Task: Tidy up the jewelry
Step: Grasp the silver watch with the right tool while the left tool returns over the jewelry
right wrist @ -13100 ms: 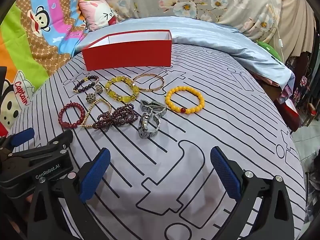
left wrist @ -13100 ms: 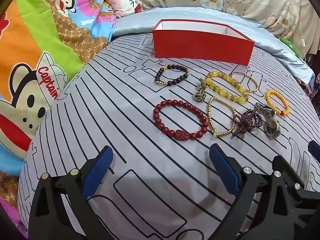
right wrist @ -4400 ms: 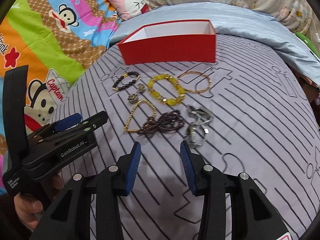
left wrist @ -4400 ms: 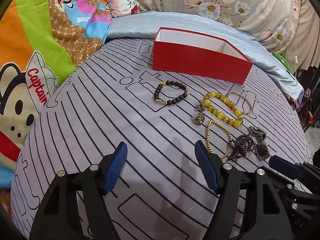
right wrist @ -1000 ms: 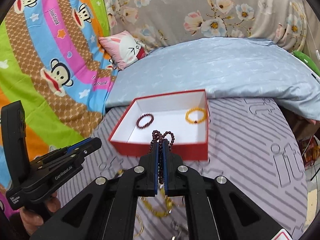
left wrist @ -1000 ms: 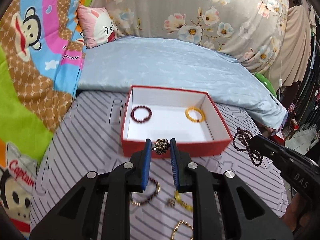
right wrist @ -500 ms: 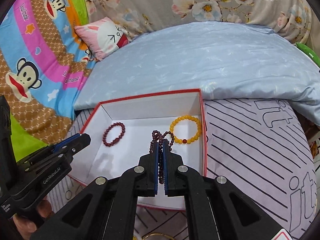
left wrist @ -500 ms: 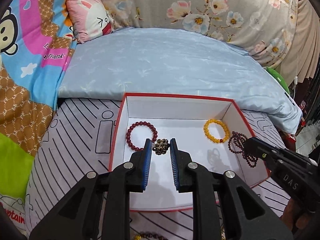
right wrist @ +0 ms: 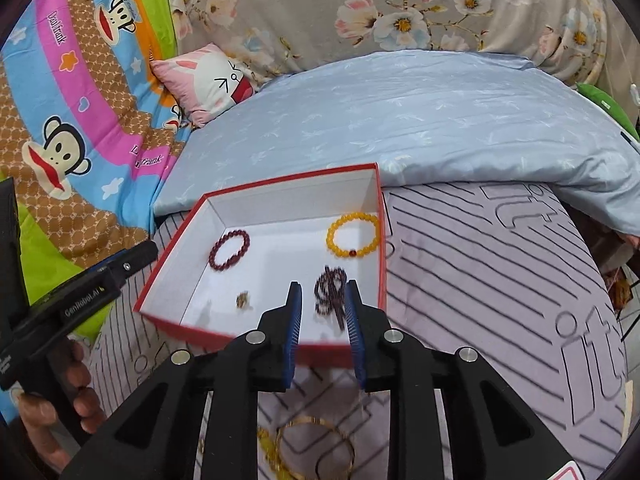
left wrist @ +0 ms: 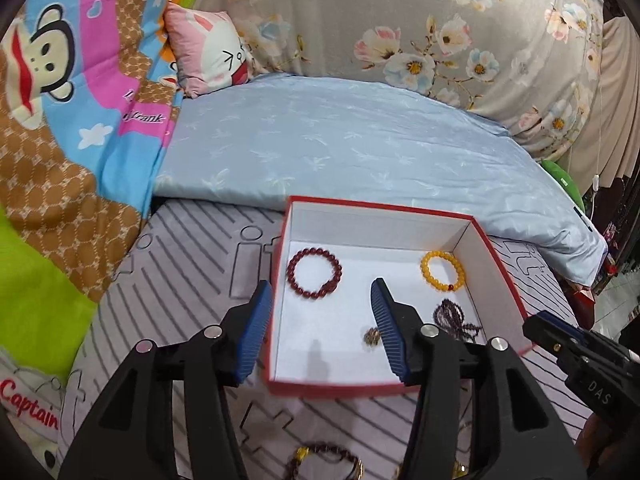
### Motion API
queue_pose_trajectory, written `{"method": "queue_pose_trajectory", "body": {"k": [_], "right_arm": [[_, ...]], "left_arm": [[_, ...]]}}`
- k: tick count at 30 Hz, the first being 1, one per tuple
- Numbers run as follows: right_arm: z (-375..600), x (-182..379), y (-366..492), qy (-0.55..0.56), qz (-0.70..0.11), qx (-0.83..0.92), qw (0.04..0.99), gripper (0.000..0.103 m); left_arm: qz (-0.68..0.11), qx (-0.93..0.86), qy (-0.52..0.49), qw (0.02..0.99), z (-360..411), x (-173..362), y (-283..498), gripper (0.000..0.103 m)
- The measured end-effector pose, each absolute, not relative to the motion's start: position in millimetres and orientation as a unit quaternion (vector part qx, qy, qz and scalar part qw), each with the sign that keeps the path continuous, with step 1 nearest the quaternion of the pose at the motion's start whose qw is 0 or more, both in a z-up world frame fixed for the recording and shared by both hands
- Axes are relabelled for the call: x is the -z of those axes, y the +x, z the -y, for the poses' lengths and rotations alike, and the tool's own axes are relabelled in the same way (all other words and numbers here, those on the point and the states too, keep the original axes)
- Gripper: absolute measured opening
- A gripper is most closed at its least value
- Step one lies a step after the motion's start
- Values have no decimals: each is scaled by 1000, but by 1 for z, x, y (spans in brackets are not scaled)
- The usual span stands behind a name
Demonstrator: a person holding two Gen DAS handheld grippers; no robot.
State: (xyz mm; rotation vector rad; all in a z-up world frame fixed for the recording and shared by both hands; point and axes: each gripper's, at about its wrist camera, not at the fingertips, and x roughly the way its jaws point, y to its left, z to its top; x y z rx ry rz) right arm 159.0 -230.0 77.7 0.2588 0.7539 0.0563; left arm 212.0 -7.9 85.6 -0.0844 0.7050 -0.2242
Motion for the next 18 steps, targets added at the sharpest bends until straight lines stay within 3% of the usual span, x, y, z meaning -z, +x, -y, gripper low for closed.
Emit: {"method": "queue_pose_trajectory", "body": {"k": [18], "right_arm": [[220, -49, 21, 140, -410, -26, 901, 23]], "left_arm": [[-401, 113, -43, 908, -9, -40, 80, 49]]}}
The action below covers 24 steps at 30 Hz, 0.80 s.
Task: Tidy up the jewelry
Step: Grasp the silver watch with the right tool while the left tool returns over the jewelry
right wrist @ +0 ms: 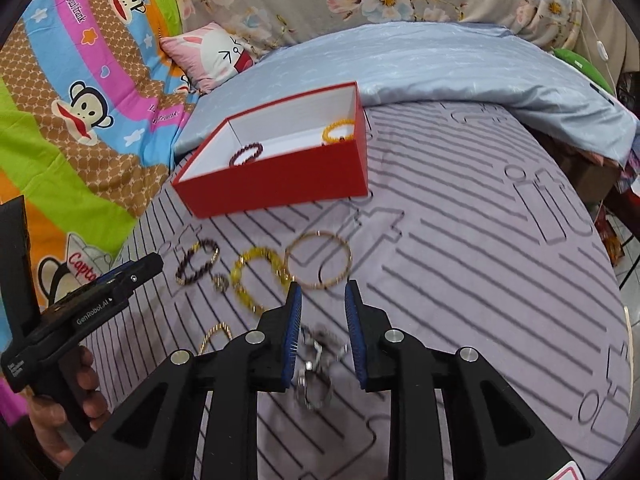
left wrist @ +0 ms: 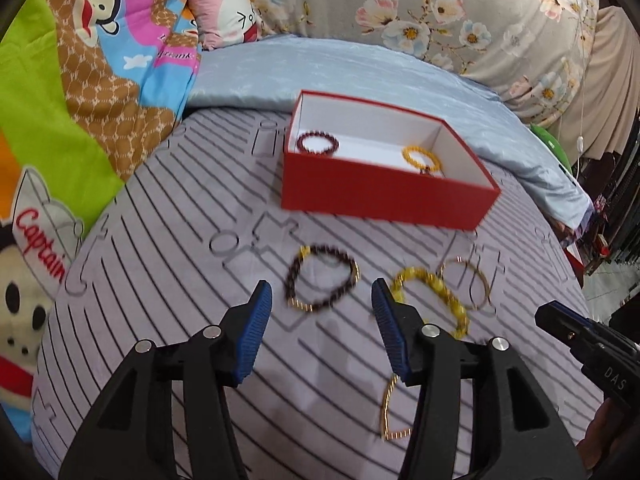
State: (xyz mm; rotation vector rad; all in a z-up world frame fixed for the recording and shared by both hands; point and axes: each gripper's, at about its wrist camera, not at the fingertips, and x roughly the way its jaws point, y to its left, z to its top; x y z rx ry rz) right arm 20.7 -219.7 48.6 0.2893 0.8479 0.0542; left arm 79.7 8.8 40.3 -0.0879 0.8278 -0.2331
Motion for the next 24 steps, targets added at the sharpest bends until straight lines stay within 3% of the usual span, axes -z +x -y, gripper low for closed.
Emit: {"method": "queue_pose_trajectory", "body": {"k": [12, 15, 24], "right_arm": [[205, -24, -11, 141, -440, -36, 886, 24], [199, -22, -12, 133, -438, -35, 888, 41], [189, -10, -6, 114, -447, -36, 887, 40]], "left_arm": [[-420, 119, -34, 899, -2, -14, 38, 49], [-421, 118, -37, 899, -2, -11, 34, 50], [-420, 123, -33, 898, 2, -5, 26, 54]]}}
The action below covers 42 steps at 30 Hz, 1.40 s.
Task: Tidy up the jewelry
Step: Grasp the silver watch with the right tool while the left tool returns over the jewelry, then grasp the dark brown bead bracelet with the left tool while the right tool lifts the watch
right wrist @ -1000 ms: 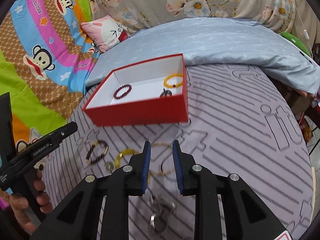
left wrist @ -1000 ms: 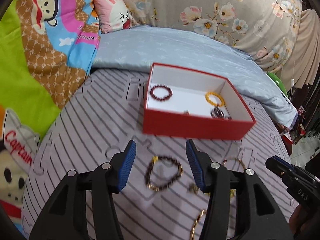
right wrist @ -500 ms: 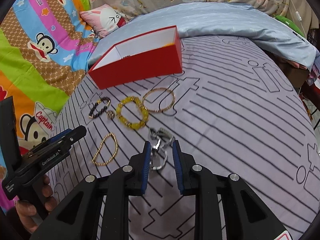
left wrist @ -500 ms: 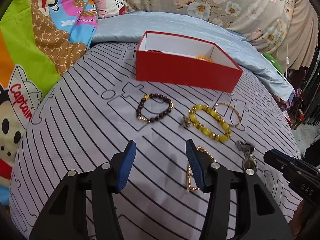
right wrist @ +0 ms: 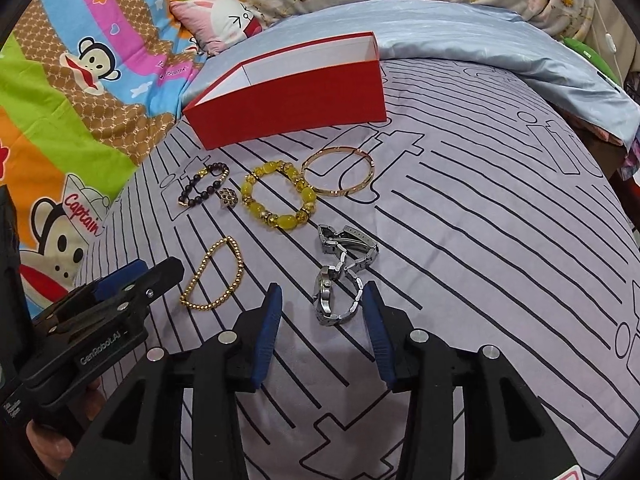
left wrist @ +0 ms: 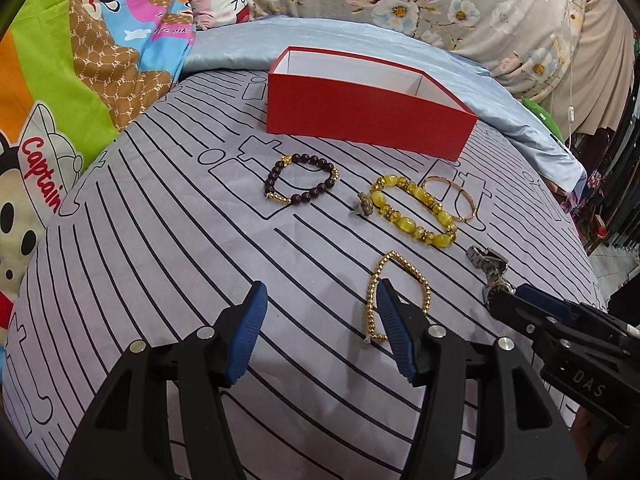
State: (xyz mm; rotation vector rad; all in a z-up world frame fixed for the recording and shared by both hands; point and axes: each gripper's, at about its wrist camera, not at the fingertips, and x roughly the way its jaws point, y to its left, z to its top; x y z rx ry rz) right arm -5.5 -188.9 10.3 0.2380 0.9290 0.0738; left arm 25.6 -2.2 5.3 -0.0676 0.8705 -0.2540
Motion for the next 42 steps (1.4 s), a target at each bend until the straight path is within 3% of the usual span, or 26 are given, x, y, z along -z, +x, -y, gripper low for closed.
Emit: {"method": "queue_pose_trajectory", "body": {"k": [2, 4, 7, 27, 31, 35, 40, 42], "right_arm": [[189, -7, -4, 113, -449, -35, 886, 36], [188, -4, -2, 113, -452, -34, 884, 22], [190, -2, -1, 117, -452, -35, 884, 13], [195, -1, -5, 134, -451, -43, 881, 12], [195, -1, -4, 133, -452, -45, 881, 12], [195, -2, -3, 134, -453, -47, 880, 12], [196, -2, -3, 134, -454, -46, 880, 12], [196, -2, -3, 137, -455, -47, 879, 12]], "left_arm": [[-423, 125, -33, 897, 4, -4, 25, 54], [-424, 128, -34, 896, 5, -3, 24, 54], [-424, 130, -32, 896, 7, -3, 23, 54], [-420, 65, -71, 902, -29, -7, 111, 53], [-431, 66, -61, 898, -24, 0, 125, 43], [-424, 62, -27, 903, -14, 4, 126, 41], [-423, 70, -21, 903, -9, 3, 125, 14], [-424, 71, -19, 902, -8, 3, 124, 9]]}}
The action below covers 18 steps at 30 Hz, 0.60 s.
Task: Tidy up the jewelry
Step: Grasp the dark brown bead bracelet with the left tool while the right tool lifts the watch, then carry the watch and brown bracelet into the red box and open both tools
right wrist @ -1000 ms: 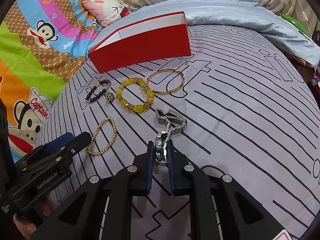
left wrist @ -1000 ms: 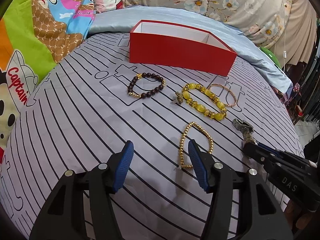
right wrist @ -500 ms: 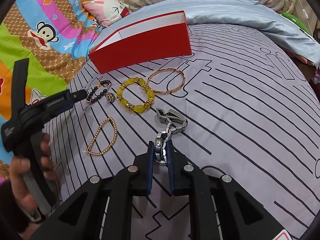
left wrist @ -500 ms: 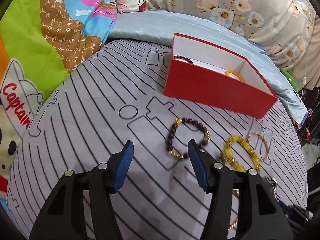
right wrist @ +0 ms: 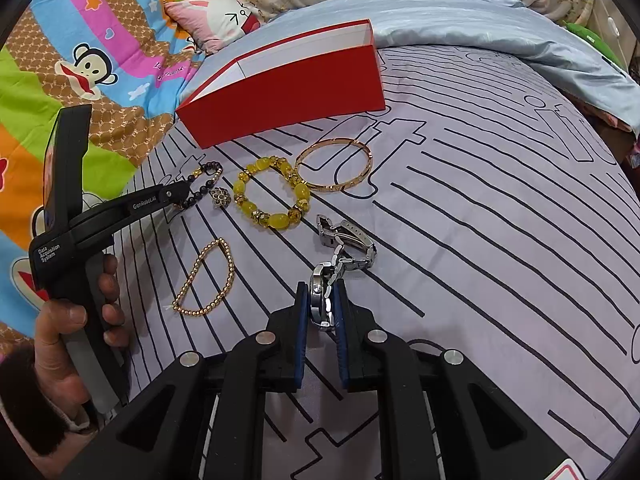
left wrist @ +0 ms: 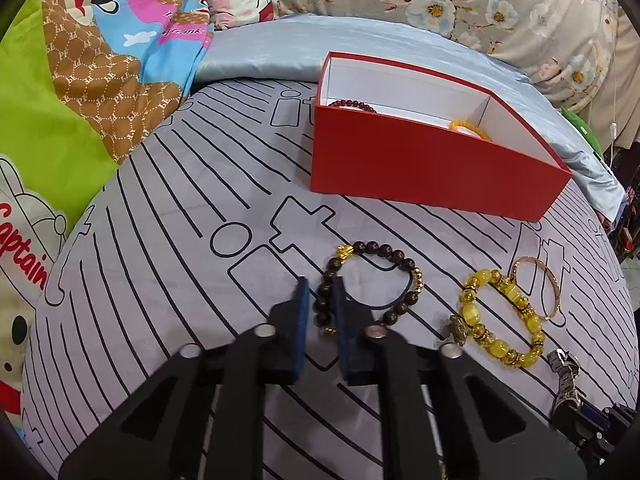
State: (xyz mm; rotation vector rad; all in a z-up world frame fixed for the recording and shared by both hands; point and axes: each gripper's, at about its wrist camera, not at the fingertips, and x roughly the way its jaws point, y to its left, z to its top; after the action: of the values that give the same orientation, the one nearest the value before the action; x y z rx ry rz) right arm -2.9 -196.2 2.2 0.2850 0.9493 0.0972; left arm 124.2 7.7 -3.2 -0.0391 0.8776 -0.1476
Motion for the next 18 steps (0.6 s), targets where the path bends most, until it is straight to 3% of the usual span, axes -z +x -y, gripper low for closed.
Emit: {"method": "queue_pose_trajectory", "body": {"k": [18], "right_arm": [[198, -54, -23, 148, -413, -66, 896, 10]], "left_arm": [[-400, 117, -51, 908, -11, -54, 74, 8]]}}
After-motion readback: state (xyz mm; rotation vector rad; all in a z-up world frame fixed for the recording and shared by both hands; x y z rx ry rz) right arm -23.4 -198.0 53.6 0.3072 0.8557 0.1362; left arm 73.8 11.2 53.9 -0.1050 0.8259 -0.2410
